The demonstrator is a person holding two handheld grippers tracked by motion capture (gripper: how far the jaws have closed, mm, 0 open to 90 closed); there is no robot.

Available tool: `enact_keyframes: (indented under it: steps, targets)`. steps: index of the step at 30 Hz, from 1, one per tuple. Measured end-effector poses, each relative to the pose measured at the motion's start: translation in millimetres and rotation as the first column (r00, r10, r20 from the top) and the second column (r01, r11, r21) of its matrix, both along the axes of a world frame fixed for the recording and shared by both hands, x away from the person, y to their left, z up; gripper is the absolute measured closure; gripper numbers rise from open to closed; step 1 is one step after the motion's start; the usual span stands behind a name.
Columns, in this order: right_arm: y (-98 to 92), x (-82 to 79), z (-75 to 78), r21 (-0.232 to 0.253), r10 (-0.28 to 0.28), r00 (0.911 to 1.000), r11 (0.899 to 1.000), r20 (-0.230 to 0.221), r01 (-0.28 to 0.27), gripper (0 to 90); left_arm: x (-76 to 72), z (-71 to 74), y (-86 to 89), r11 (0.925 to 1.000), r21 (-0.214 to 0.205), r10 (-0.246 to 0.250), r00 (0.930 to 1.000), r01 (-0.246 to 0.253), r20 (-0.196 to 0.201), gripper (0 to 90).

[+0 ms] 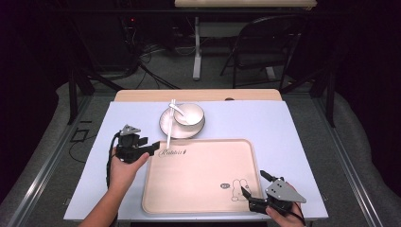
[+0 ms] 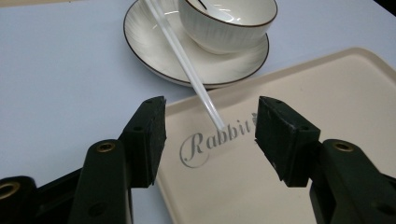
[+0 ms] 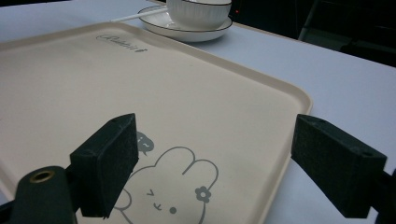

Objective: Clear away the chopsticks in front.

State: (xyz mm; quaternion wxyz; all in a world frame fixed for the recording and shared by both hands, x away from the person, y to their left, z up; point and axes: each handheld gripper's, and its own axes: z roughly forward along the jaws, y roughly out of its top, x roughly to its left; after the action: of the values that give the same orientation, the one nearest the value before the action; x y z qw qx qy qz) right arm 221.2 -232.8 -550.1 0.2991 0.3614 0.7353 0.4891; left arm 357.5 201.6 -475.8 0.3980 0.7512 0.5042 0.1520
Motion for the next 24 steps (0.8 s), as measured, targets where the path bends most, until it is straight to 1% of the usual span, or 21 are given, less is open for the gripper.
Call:
enact_keyframes:
  steps: [3, 6, 9, 11, 14, 16, 17, 21, 22, 24]
  targets:
    - [0.3, 0.1, -0.2, -0.003, 0.003, 1.0000, 1.000, -0.002, -0.003, 14.3, 9.1, 5.7, 2.0, 0.9999, -0.010, 0.004, 1.0000, -0.004, -0.007, 43.1]
    - [0.7, 0.1, -0.3, -0.001, 0.002, 1.0000, 1.000, -0.003, -0.002, 14.3, 14.7, 9.3, 3.2, 0.9998, -0.018, 0.005, 1.0000, -0.005, -0.006, 43.0]
    - [0.5, 0.3, -0.3, -0.002, 0.001, 1.0000, 1.000, -0.003, -0.001, 14.3, 19.5, 11.8, 2.8, 0.9999, 0.002, 0.010, 0.9999, -0.010, 0.006, 44.4]
    - [0.2, 0.3, -0.2, -0.004, 0.002, 1.0000, 1.000, -0.001, -0.002, 14.3, 23.1, 12.3, 2.6, 1.0000, 0.000, 0.008, 1.0000, -0.008, 0.005, 46.7]
    - [0.6, 0.1, -0.1, -0.003, 0.002, 1.0000, 1.000, -0.001, -0.002, 14.3, 28.1, 12.2, 2.9, 0.9998, -0.009, 0.015, 0.9999, -0.015, -0.006, 46.7]
    - [0.8, -0.1, 0.0, -0.003, 0.003, 1.0000, 1.000, -0.002, -0.003, 14.3, 32.7, 11.8, 2.9, 0.9997, -0.017, 0.017, 0.9996, -0.018, -0.023, 47.2]
    - [0.9, -0.1, 0.0, -0.004, 0.003, 1.0000, 1.000, 0.001, -0.003, 14.3, 36.1, 11.5, 3.2, 0.9998, -0.010, 0.018, 0.9994, -0.019, -0.028, 47.2]
    - [0.9, -0.1, 0.0, -0.005, 0.002, 1.0000, 1.000, 0.000, -0.002, 14.3, 45.2, 10.9, 3.4, 0.9991, -0.018, 0.038, 0.9985, -0.039, -0.040, 47.8]
    - [0.8, -0.2, 0.0, -0.005, 0.002, 1.0000, 1.000, 0.000, -0.002, 14.4, 49.4, 10.2, 3.8, 0.9983, -0.038, 0.042, 0.9978, -0.044, -0.050, 48.3]
    - [0.8, -0.1, 0.0, -0.006, 0.004, 1.0000, 1.000, -0.001, -0.004, 14.3, 54.8, 9.1, 4.2, 0.9971, -0.058, 0.046, 0.9968, -0.050, -0.066, 50.0]
